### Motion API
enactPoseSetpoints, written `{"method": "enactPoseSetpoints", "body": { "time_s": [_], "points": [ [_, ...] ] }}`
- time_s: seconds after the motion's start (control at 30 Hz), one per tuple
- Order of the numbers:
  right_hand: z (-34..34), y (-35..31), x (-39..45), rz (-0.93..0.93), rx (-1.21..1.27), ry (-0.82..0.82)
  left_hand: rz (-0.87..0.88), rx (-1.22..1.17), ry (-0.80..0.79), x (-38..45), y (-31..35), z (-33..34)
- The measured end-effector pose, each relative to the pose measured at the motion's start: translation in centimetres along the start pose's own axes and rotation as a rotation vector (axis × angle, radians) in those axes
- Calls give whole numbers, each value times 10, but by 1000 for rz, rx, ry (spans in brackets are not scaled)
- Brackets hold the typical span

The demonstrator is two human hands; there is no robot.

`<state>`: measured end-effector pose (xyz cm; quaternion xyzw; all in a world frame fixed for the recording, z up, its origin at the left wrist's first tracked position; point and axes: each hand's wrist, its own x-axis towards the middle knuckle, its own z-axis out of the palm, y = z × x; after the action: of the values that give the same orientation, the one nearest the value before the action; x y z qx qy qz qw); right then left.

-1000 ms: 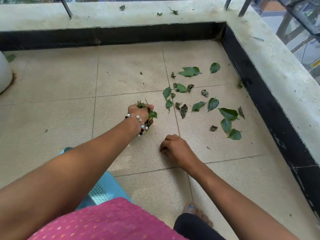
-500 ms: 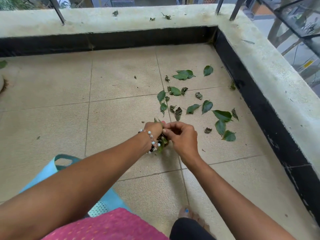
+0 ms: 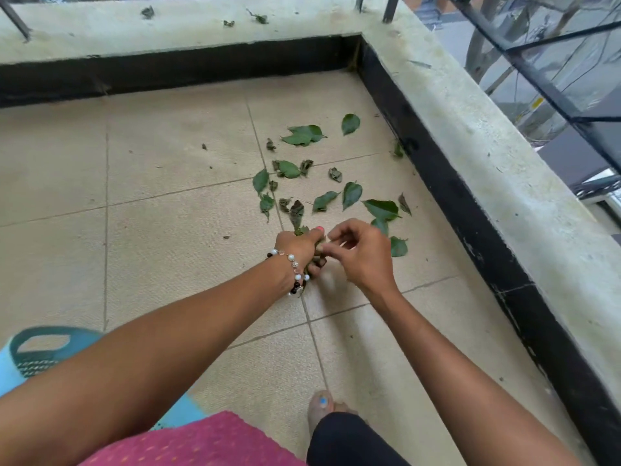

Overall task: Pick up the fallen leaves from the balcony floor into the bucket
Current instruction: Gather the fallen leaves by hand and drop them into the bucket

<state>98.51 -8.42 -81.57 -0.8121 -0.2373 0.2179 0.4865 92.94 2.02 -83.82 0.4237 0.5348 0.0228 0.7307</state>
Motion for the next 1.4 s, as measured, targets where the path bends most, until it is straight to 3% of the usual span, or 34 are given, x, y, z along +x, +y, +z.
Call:
{"method": "enactPoseSetpoints", "body": {
  "time_s": [0.07,0.13,0.27,0.37,0.53,0.63,0.8,0.9,1.03,1.17,1.33,1.4],
  "points": [
    [-16,11,14,56,-140,119,20,26,12,0,2,1],
    [-31,27,25,138,-458,166,29,32,37,3,4,-1],
    [-27,39,28,301,-683,0,44,33,95,11,8,-7],
    [-5,46,30,187,-805,-79,56,12,105,15,6,-7],
    [11,62,27,-215,-948,-48,55,-23,112,18,5,-11],
    [0,57,32,-239,-844,-34,61,-52,130,21,9,-14],
    [-39,27,60,90,-273,222,71,-92,138,25,14,-18],
    [-54,23,81,193,-224,221,61,-87,145,26,16,-21],
    [-51,29,100,380,-380,39,52,-87,150,26,21,-24],
    [-42,30,99,335,-356,134,50,-122,141,23,21,-23],
    [3,-8,56,341,211,11,-1,-204,132,18,24,-16],
    [28,-17,39,212,79,14,-18,-225,131,15,25,-10]
  ]
}}
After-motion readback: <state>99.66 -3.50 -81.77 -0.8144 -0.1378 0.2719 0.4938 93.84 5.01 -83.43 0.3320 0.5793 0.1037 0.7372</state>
